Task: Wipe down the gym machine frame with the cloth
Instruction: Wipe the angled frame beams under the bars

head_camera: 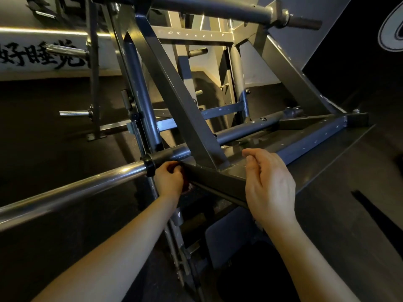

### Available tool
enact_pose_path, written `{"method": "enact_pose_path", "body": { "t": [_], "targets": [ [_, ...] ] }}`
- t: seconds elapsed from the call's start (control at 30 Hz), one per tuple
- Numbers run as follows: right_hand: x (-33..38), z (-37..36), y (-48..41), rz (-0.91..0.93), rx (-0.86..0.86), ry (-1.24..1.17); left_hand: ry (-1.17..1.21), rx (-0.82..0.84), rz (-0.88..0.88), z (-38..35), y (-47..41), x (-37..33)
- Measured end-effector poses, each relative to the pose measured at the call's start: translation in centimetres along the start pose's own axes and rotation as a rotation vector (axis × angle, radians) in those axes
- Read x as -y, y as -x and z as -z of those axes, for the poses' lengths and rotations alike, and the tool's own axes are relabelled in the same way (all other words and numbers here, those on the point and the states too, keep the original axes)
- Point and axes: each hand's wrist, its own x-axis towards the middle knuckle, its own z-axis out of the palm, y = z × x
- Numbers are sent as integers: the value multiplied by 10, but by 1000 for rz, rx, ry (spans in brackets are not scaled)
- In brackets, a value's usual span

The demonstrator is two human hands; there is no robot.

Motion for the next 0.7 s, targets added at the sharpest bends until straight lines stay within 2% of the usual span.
{"method": "enact_pose_path", "body": {
  "t": [0.07, 0.13, 0.3, 0.57, 0.63, 0.7],
  "targets": [
    [0, 0, 0, -19, 2, -5, -1, -40, 69, -2, -13, 6],
    [0, 1, 0, -26, 7, -6, 6, -46, 49, -2, -3, 3],
    [0, 2, 0, -30, 28, -29, 94, 14, -157, 4, 65, -18],
    [-2, 6, 2, -84, 34, -213, 174, 238, -412, 20, 158, -57],
    [-3, 7, 4, -93, 35, -255, 123, 207, -402, 20, 141, -53],
    [-3, 8, 4, -115, 50, -304, 81, 107, -328, 19, 118, -54]
  ]
}}
